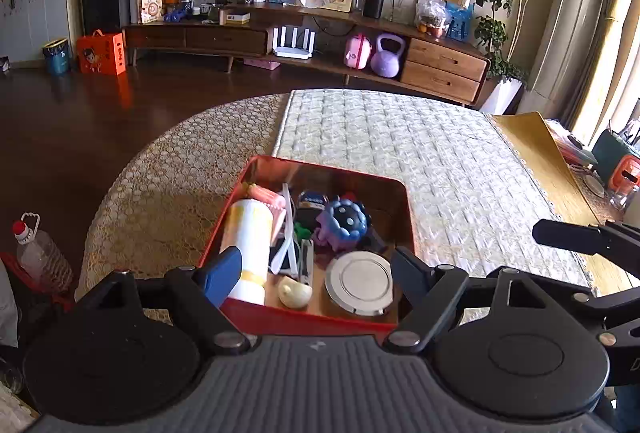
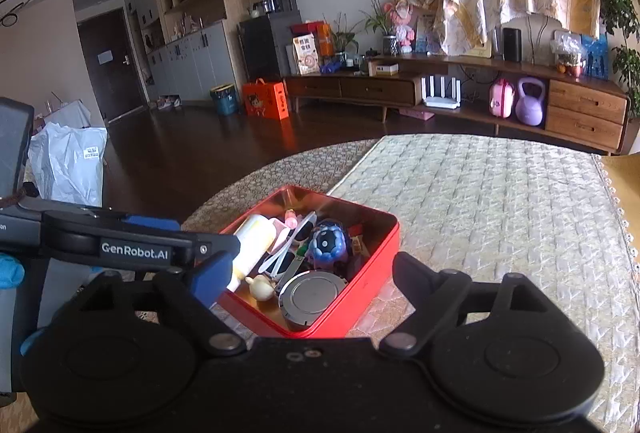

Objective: Organize rigid objects

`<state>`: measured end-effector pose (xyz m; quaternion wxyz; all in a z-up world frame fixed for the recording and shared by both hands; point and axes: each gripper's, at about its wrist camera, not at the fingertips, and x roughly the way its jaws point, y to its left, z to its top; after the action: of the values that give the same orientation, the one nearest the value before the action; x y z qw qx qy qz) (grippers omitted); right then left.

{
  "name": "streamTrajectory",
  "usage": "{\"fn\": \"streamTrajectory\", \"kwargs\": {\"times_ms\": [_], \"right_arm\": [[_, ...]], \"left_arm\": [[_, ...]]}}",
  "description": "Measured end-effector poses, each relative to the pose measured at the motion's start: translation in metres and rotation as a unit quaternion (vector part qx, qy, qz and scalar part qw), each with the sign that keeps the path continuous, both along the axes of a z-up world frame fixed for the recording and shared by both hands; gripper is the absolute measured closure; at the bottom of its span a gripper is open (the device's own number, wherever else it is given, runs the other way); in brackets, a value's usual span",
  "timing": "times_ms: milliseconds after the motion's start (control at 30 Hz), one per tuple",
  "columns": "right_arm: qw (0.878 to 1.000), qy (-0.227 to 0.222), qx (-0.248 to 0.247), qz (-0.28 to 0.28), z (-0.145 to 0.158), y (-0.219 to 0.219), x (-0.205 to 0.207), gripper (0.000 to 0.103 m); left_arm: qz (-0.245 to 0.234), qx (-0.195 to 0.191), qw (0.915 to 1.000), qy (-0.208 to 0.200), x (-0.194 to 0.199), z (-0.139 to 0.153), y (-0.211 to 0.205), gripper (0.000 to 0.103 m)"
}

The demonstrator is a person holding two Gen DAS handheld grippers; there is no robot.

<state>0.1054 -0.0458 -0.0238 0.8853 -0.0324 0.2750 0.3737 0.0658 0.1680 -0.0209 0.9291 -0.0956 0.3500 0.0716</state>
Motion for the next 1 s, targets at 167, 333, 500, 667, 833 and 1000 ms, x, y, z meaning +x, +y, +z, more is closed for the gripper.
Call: {"fn": "streamTrajectory", "kwargs": {"times_ms": [167, 333, 500, 667, 833, 1000], "right_arm": [[1.0, -0.018, 0.019, -0.005, 0.005, -0.014, -0.013, 0.001], [0.999, -0.019, 0.031, -0.017, 0.007, -0.031, -0.019, 0.0], [0.998, -0.017, 0.036, -0.039, 0.004, -0.042, -0.024, 0.0], [0.998, -0.021, 0.033, -0.05, 0.002, -0.046, -0.029, 0.0], [0.998, -0.017, 0.034, -0.052, -0.001, -0.05, -0.033, 0.0], [0.998, -0.015, 0.035, -0.057, -0.004, -0.057, -0.036, 0.0]], "left_arm": [[0.006, 0.006, 1.0, 0.003, -0.011, 0.0, -0.009, 0.021], [0.004, 0.007, 0.9999, 0.007, -0.023, -0.002, -0.02, 0.017], [0.003, 0.009, 0.9999, 0.004, -0.034, -0.002, -0.033, 0.016], [0.002, 0.014, 0.9999, -0.002, -0.042, 0.001, -0.044, 0.016], [-0.001, 0.03, 0.9995, -0.008, -0.047, 0.006, -0.057, 0.016], [-0.001, 0.042, 0.999, -0.014, -0.049, 0.008, -0.064, 0.016]]}}
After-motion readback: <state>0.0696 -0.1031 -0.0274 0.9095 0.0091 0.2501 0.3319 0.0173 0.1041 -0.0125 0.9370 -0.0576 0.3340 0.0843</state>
